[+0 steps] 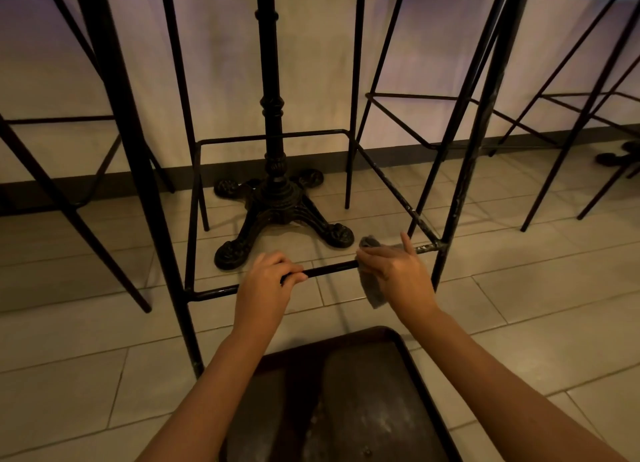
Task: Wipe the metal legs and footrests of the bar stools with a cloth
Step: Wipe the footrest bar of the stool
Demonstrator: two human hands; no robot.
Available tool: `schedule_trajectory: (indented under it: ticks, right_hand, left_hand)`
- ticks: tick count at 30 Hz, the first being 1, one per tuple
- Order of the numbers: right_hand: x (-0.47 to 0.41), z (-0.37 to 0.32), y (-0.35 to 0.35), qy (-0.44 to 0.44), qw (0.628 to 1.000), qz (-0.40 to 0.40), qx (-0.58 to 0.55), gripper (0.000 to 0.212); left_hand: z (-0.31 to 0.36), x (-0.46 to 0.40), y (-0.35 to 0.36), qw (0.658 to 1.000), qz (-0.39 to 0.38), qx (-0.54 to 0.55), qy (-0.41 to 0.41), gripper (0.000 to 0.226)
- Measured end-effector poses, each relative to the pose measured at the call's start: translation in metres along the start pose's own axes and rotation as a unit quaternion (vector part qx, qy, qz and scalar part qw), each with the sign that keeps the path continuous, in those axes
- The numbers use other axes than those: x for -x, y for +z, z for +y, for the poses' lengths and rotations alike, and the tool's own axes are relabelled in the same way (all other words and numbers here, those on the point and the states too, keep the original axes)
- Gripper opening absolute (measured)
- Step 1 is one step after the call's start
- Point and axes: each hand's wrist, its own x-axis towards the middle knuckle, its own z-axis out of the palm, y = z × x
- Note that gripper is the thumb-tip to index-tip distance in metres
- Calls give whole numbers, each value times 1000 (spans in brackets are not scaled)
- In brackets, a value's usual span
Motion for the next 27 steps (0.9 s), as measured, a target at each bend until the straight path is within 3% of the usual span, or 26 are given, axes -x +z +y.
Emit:
schedule_trajectory:
  ticks: [6, 12, 16, 21, 23, 27]
  right_hand:
    - [0, 2, -4, -29, 999, -16, 11, 47]
    - [6, 27, -15, 14, 997, -42, 55, 61]
    - [8, 42, -19, 40, 998, -30, 32, 48]
    - [3, 27, -17, -2, 999, -3, 34, 39]
    - [-1, 20, -23, -23, 998, 18, 55, 46]
    - [3, 26, -29, -24, 995, -26, 91, 66]
  left_hand:
    - [11, -6, 11, 1000, -14, -3, 20, 13]
    - [29, -18, 32, 998, -41, 3, 41, 15]
    - [34, -23, 41, 997, -50, 6, 50, 13]
    - [43, -27, 49, 997, -63, 4, 55, 18]
    - [48, -29, 52, 996, -68, 3, 59, 19]
    - [50, -29, 55, 996, -70, 6, 61, 20]
